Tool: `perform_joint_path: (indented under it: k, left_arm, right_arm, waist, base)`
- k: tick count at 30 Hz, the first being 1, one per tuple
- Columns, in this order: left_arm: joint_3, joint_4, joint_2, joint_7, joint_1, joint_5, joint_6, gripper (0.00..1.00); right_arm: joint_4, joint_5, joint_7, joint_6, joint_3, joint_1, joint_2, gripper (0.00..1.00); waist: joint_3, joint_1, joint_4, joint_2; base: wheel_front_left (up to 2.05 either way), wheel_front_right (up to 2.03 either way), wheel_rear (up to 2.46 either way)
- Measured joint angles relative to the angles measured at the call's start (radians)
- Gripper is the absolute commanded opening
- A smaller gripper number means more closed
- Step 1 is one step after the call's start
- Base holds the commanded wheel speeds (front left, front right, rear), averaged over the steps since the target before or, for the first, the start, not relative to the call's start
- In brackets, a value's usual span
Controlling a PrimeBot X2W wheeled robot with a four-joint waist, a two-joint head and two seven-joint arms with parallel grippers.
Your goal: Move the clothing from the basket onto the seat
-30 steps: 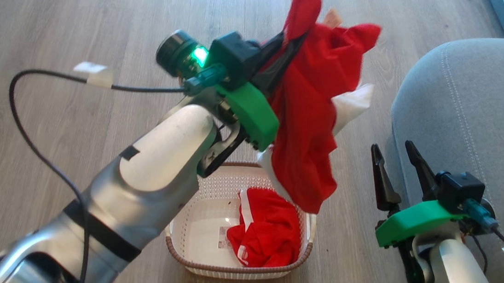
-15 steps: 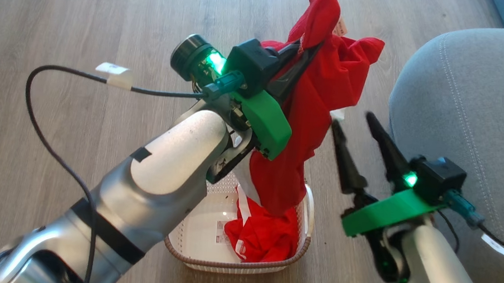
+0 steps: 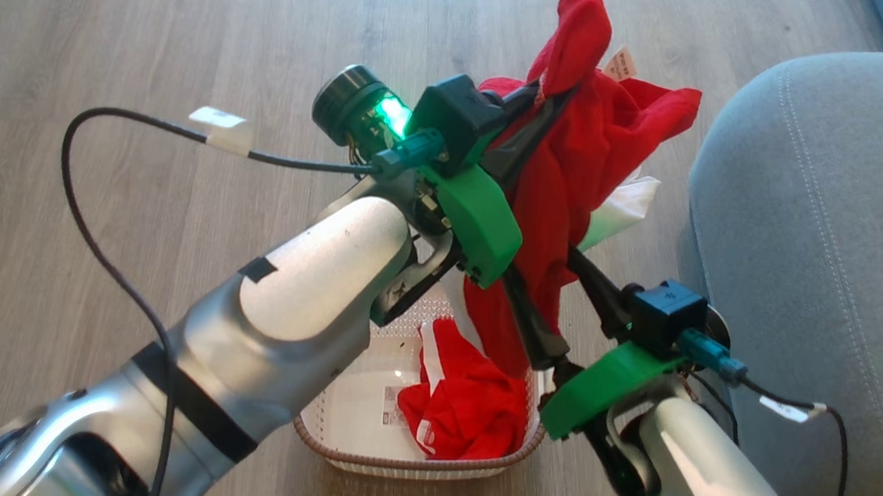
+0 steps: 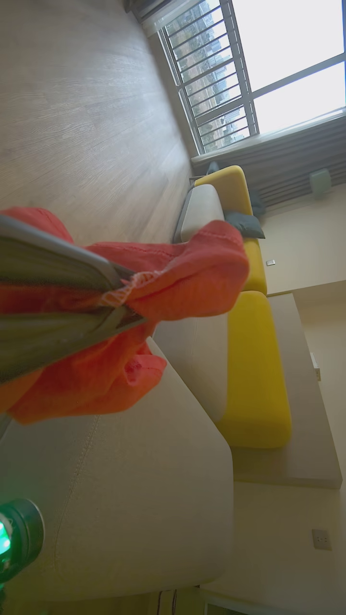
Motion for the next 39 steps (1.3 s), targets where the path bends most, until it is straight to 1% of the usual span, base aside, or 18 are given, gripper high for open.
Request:
perform_joint_path:
  k: [1,3,4,5,9,13,14,15,16,18,24,29,33,34,39]
  left_arm:
    - [-0.009,0.000,0.000,0.000,0.000,-0.004,0.000,0.00]
    - [-0.021,-0.001,0.000,0.000,0.000,-0.015,0.001,0.00]
    - [-0.026,-0.001,0.000,0.000,0.000,-0.018,0.004,0.00]
    - [-0.031,-0.001,0.000,0.000,0.000,-0.020,0.005,0.00]
    - [-0.043,0.000,0.000,-0.001,0.000,-0.035,0.007,0.00]
    - [-0.047,0.005,0.000,-0.003,0.001,-0.035,0.009,0.00]
    - [-0.046,0.005,0.000,-0.003,0.002,-0.037,0.009,0.23]
    - [-0.044,0.004,0.000,-0.003,0.005,-0.040,0.007,0.87]
    - [-0.043,0.005,0.000,-0.003,0.008,-0.041,0.006,1.00]
    - [-0.034,0.005,0.000,-0.003,0.018,-0.040,-0.003,1.00]
    - [-0.023,0.024,0.001,-0.003,0.078,-0.040,-0.057,1.00]
    - [-0.006,0.047,0.003,-0.003,0.125,-0.040,-0.091,1.00]
    - [0.013,0.053,0.004,-0.003,0.155,-0.040,-0.108,1.00]
    - [0.013,0.053,0.004,-0.003,0.155,-0.040,-0.108,1.00]
    - [0.047,0.052,0.007,-0.003,0.191,-0.022,-0.118,1.00]
  right_arm:
    - [0.057,-0.014,0.000,0.000,-0.009,-0.020,0.009,1.00]
    - [0.101,-0.018,0.000,0.000,-0.014,-0.043,0.017,1.00]
    - [0.118,-0.012,0.000,0.000,-0.014,-0.055,0.021,0.73]
    - [0.135,-0.009,0.000,0.000,-0.012,-0.066,0.024,0.00]
    - [0.137,0.026,0.000,0.000,-0.014,-0.093,0.026,0.00]
    - [0.127,0.029,0.000,0.000,-0.030,-0.095,0.026,0.00]
    - [0.121,0.029,0.000,0.000,-0.038,-0.095,0.026,0.00]
    - [0.113,0.027,0.000,0.000,-0.049,-0.094,0.026,0.00]
    - [0.103,0.022,0.000,0.000,-0.060,-0.092,0.026,0.00]
    - [0.081,0.020,0.000,0.000,-0.084,-0.089,0.026,0.00]
    - [0.029,-0.007,0.000,0.000,-0.160,-0.064,0.027,0.00]
    - [-0.013,-0.022,0.000,0.000,-0.207,-0.023,0.025,0.00]
    - [-0.051,-0.028,0.000,0.000,-0.237,-0.019,0.021,0.00]
    - [-0.051,-0.028,0.000,0.000,-0.237,-0.019,0.021,0.00]
    - [-0.077,-0.031,0.000,0.000,-0.250,-0.004,0.012,0.00]
  waist:
    - [-0.002,0.0000,0.004,0.0000]
    - [-0.003,0.0000,0.010,0.0000]
    - [-0.003,0.0000,0.012,0.0000]
    - [-0.003,0.0000,0.015,0.0000]
    - [-0.003,0.0000,0.023,0.0000]
    - [-0.001,0.0000,0.021,0.0000]
    - [-0.001,0.0000,0.019,0.0000]
    - [-0.002,0.0000,0.016,0.0000]
    - [-0.002,0.0000,0.012,0.0000]
    - [-0.002,0.0000,0.005,0.0000]
    - [-0.001,0.0000,-0.029,0.0000]
    - [0.000,0.0000,-0.073,0.0000]
    - [0.003,0.0000,-0.121,0.0000]
    - [0.003,0.0000,-0.121,0.0000]
    - [0.005,0.0000,-0.197,0.0000]
  base:
    - [0.00,0.00,0.00]
    - [0.00,0.00,0.00]
    - [0.00,0.00,0.00]
    - [0.00,0.00,0.00]
    - [0.00,0.00,0.00]
    - [0.00,0.00,0.00]
    - [0.00,0.00,0.00]
    - [0.00,0.00,0.00]
    - [0.00,0.00,0.00]
    - [0.00,0.00,0.00]
    - [0.00,0.00,0.00]
    - [0.00,0.00,0.00]
    - [0.00,0.00,0.00]
    - [0.00,0.00,0.00]
    - [0.00,0.00,0.00]
